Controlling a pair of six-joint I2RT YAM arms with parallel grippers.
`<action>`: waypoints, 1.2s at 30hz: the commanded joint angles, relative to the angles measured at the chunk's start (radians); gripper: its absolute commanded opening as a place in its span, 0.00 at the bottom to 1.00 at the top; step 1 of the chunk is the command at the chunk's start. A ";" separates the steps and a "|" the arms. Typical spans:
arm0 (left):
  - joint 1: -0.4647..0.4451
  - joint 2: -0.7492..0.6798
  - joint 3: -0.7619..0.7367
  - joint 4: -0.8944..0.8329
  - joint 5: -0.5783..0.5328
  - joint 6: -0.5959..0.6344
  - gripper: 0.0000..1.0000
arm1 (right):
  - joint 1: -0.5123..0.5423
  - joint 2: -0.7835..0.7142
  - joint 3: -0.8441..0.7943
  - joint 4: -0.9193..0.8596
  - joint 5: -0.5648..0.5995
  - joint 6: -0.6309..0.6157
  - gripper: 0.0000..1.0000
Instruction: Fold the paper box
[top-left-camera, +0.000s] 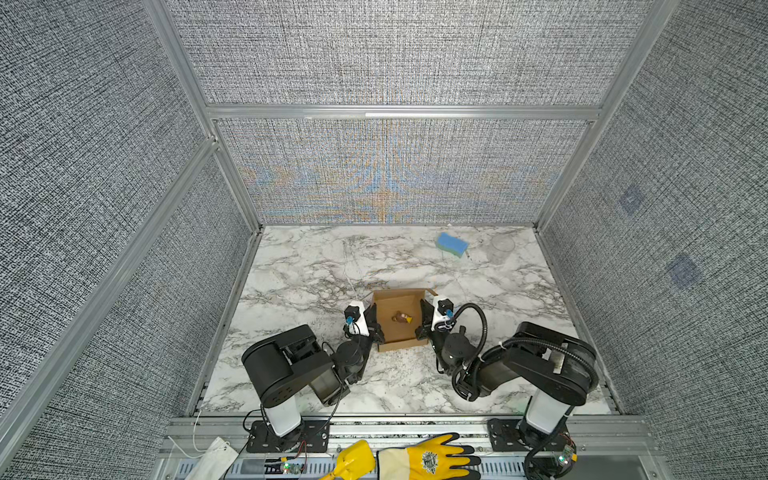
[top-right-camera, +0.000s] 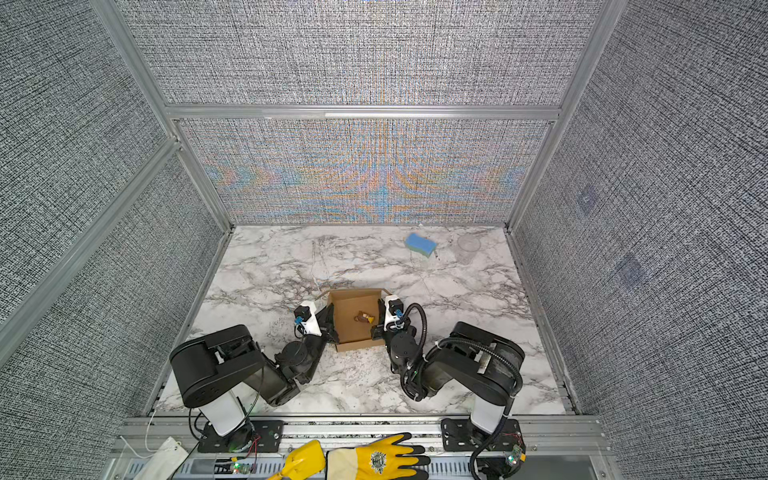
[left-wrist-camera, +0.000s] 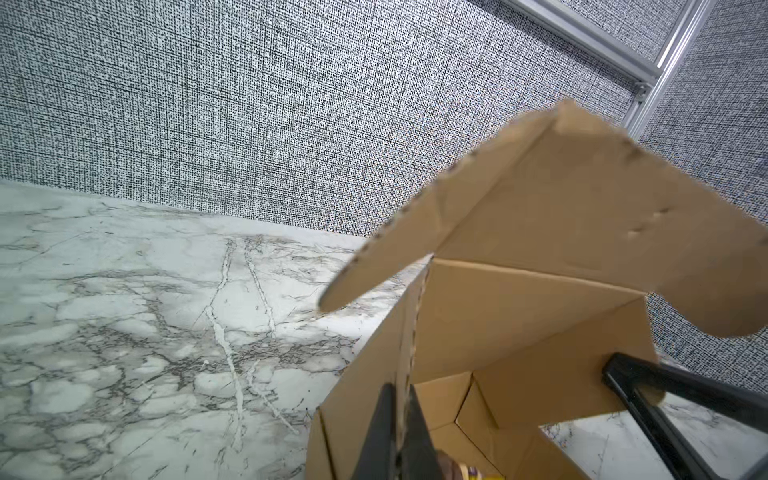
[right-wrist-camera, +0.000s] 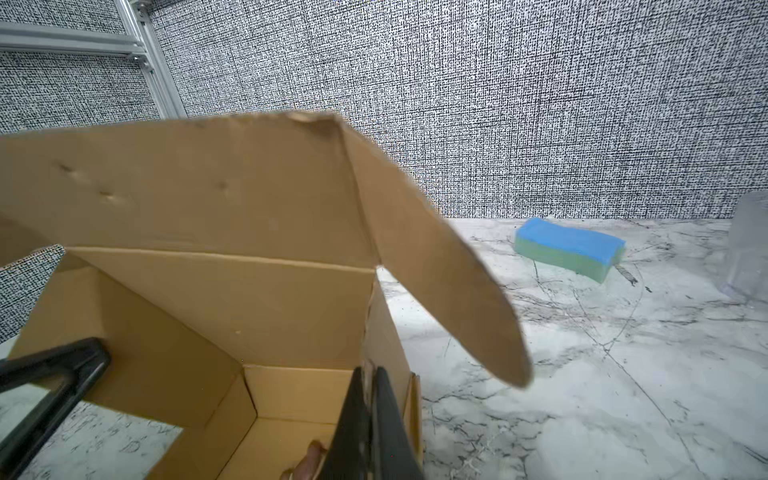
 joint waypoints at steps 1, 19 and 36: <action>-0.014 0.021 -0.015 0.062 0.027 -0.039 0.02 | 0.006 0.002 -0.019 -0.011 -0.054 0.019 0.00; -0.116 -0.075 -0.051 -0.166 0.039 -0.109 0.19 | 0.028 -0.006 -0.134 0.056 -0.075 0.021 0.00; -0.116 -0.536 -0.047 -0.982 0.257 -0.354 0.51 | 0.028 0.075 -0.094 0.056 -0.081 0.000 0.00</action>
